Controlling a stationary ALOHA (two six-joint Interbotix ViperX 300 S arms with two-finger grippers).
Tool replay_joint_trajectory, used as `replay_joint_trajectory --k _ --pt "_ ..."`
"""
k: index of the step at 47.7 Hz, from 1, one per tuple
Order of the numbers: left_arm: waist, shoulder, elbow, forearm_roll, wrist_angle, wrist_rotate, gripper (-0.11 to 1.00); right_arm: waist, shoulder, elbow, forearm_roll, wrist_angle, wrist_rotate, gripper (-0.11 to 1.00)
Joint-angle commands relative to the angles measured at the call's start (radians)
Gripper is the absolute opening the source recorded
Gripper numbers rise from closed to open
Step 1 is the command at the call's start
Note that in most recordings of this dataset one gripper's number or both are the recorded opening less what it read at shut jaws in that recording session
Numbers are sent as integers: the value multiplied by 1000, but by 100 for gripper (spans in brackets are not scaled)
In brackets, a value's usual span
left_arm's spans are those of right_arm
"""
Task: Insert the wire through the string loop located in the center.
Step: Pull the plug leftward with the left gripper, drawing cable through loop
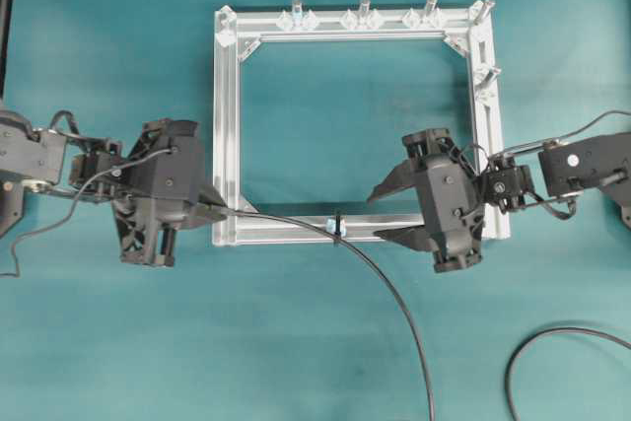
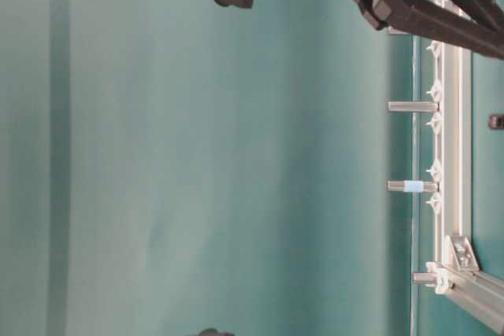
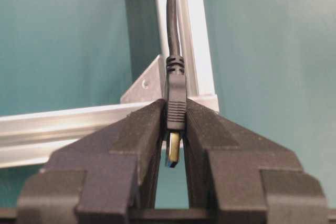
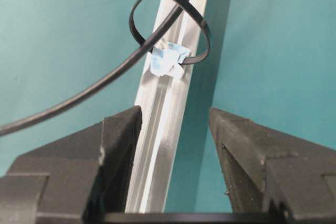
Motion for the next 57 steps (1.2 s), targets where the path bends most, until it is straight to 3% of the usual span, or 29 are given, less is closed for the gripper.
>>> replay_joint_trajectory --k 1,17,29,57 --pt "2 -37 3 -2 9 -5 13 -3 -25 -8 0 -6 2 57" --pt "2 -117 77 -2 21 -83 13 -3 -25 -8 0 -5 0 57" --pt "2 -156 107 -2 21 -87 13 -3 -25 -8 0 -5 2 57" --pt "-18 -64 109 -2 17 -97 13 -3 -25 -6 0 -5 2 57"
